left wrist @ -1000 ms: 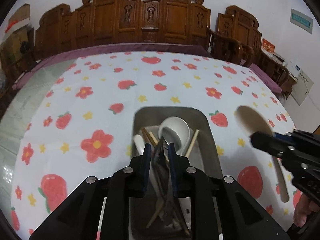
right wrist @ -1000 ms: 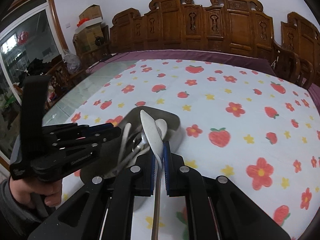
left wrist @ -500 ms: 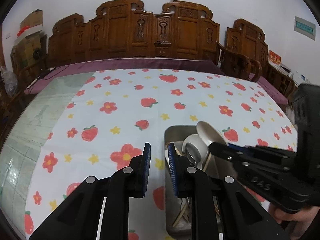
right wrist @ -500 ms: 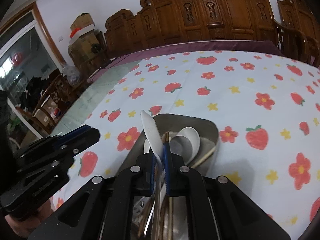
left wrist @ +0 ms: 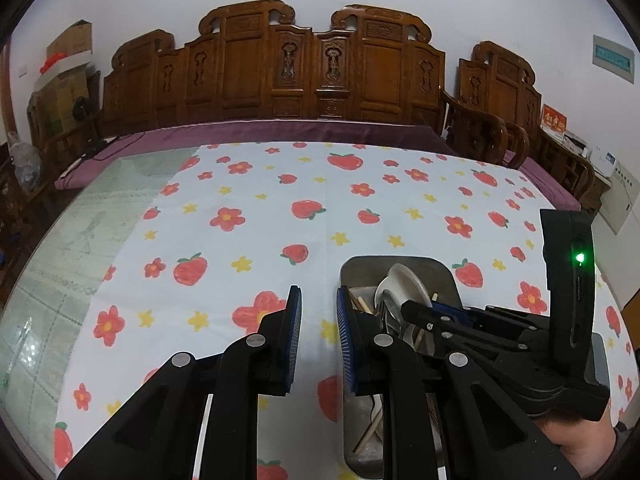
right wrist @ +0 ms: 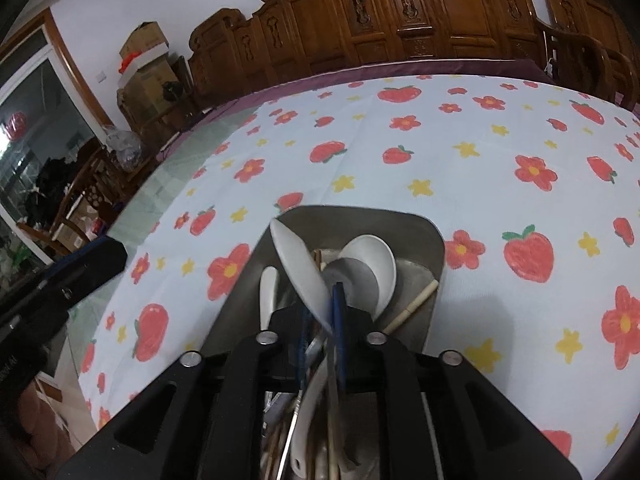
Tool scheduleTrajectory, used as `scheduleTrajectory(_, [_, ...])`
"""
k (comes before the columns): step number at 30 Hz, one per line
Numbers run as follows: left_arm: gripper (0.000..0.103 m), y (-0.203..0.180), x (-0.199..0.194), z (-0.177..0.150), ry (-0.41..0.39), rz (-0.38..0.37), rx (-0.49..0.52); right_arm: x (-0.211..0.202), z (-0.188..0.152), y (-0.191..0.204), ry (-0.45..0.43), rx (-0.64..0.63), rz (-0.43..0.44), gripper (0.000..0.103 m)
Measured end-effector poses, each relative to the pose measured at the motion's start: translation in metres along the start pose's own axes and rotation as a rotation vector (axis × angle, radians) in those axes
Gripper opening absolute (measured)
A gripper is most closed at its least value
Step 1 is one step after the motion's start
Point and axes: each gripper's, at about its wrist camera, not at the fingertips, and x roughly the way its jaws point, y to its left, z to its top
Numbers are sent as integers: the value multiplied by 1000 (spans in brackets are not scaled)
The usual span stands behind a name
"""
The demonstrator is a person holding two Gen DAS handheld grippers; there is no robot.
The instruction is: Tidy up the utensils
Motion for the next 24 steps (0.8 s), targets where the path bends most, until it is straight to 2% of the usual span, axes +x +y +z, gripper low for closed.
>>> scheduleTrajectory(1, [19, 0, -1, 0, -1, 2, 1, -2, -1, 0, -2, -7, 4, 29])
scheduleTrajectory(2, [22, -1, -2, 0, -3, 6, 3, -4, -2, -1, -5, -11, 6, 31])
scheduleTrajectory(4, [29, -3, -7, -1, -12, 19, 10, -15, -5, -2, -17, -31, 0, 31])
scheduleTrajectory(6, [32, -7, -14, -1, -18, 34, 19, -30, -8, -2, -37, -57, -13, 31])
scheduleTrajectory(10, [51, -23, -37, -1, -50, 42, 39, -81, -19, -7, -103, -99, -59, 36])
scheduleTrajectory(18, [72, -69, -86, -7, -94, 21, 87, -181, -35, -22, -214, -115, -130, 40])
scheduleTrajectory(20, [77, -78, -97, -7, -98, 8, 84, -204, -41, -25, -242, -111, -146, 43])
scheduleTrajectory(22, [82, -85, -106, -7, -105, -5, 82, -222, -45, -27, -267, -109, -165, 54])
scheduleTrajectory(24, [86, -93, -118, -6, -112, -8, 90, -241, -50, -31, -288, -105, -187, 57])
